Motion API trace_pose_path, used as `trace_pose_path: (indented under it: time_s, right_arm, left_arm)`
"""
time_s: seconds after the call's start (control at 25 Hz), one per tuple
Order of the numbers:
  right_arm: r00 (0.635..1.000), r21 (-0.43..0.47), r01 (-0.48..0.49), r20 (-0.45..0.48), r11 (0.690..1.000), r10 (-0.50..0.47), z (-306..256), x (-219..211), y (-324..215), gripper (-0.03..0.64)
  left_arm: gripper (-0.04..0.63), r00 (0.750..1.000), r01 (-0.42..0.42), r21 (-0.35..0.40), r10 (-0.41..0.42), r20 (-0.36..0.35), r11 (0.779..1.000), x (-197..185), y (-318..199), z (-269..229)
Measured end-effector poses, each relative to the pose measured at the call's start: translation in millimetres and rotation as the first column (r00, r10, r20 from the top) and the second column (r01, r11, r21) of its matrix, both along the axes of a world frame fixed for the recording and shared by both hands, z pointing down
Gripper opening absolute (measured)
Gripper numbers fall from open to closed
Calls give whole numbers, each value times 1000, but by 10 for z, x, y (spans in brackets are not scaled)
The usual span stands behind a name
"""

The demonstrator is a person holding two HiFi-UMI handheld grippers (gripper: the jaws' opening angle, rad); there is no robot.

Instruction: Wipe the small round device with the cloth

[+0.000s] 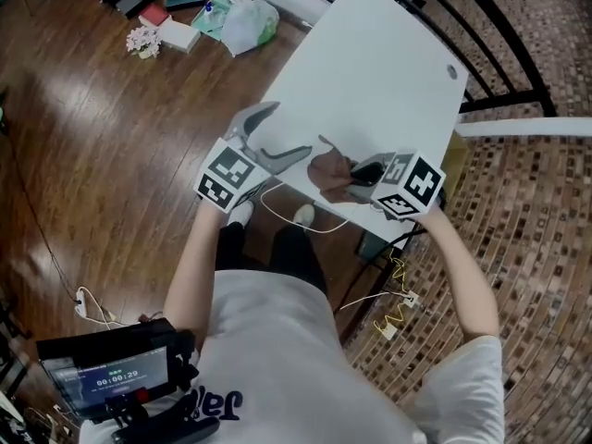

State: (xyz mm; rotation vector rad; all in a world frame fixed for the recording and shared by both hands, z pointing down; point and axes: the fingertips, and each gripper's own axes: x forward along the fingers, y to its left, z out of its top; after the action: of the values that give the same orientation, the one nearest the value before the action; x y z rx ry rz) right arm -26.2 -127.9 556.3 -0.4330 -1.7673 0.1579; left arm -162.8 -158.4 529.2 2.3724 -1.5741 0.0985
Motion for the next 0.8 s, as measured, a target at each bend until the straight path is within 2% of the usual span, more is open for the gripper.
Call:
trace_pose_path:
  time_s: [0.12,0.2,0.28,0.4,0.52,0.64,0.8]
  right_arm:
    - [988,-59,119,-88,991,-123,190,292,423,34]
    - [983,-24,145,-111,989,-147,381,385,409,34]
    - [990,42,117,-84,992,-114,504,305,215,34]
    - [1000,92,-11,-1,996,12,554,58,-215,35]
    - [982,78,-189,39,979,187,612,-46,-707,34]
    - [932,53,-362,24,931,361,781,31,-1114,34]
    - [866,30,-500,2,866,500,996,221,-1320,34]
  left_arm:
    - [446,1000,-11,0,11,-3,1000,51,-58,3]
    - [446,1000,-20,-6,20,-3,1000,99,-87,45]
    - [446,1000,-27,-17,27,0,1000,135,-104,94]
    - [446,999,-33,-35,33,0,999,188,-109,111]
    - [446,999,-45,-45,45,-2,998,229,-117,48]
    - [446,999,-40,-53,40,9,998,182,-134,-4]
    - [446,998,-47,-36,48,30,998,109,-176,-35]
